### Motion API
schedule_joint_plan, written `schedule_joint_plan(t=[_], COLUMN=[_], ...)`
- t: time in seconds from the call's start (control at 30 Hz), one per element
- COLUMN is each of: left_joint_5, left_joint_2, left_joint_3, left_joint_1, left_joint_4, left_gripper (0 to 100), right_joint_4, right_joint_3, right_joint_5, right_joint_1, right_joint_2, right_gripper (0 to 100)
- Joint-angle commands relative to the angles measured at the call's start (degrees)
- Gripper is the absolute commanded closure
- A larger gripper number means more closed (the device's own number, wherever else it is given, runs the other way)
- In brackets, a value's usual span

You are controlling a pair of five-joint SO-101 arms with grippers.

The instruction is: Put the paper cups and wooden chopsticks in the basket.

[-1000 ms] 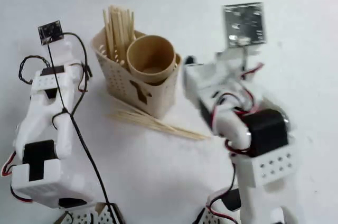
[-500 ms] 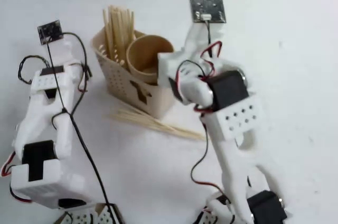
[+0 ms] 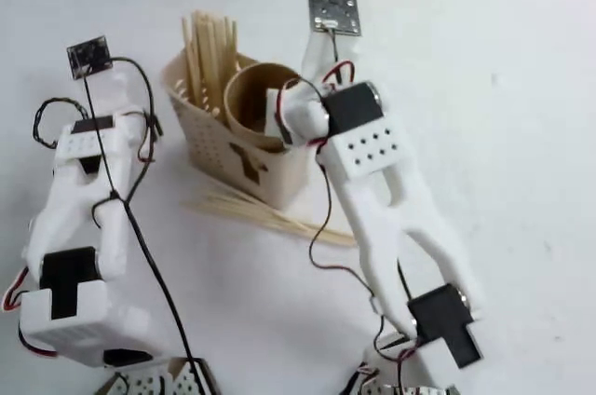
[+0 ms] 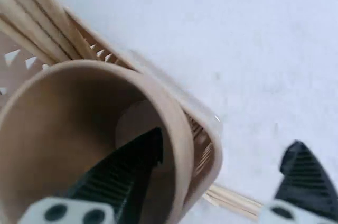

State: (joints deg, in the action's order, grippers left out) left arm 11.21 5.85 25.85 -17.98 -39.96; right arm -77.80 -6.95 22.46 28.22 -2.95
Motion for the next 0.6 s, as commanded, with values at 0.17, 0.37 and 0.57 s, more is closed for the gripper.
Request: schedule_joint_plan(t=[0.17, 0.37, 0.57], left_joint_5=[-0.8, -0.8, -0.8], left_joint_2=[-1.6, -1.6, -1.6], left_joint_3=[-0.8, -0.8, -0.8], left_joint_1=[0.7, 0.7, 0.6], left_joint_4=[1.0, 0.9, 1.0], left_gripper=[83, 83, 83], right_joint_4=[3.6, 2.6, -1.6], right_joint_3=[-5.6, -17.1, -32.5], right_joint_5=[-9.3, -14.8, -15.1], right_joint_1=[-9.6, -10.4, -10.4], right_joint_2=[4.0, 8.9, 17.2], right_gripper=[97.5, 98.4, 98.4])
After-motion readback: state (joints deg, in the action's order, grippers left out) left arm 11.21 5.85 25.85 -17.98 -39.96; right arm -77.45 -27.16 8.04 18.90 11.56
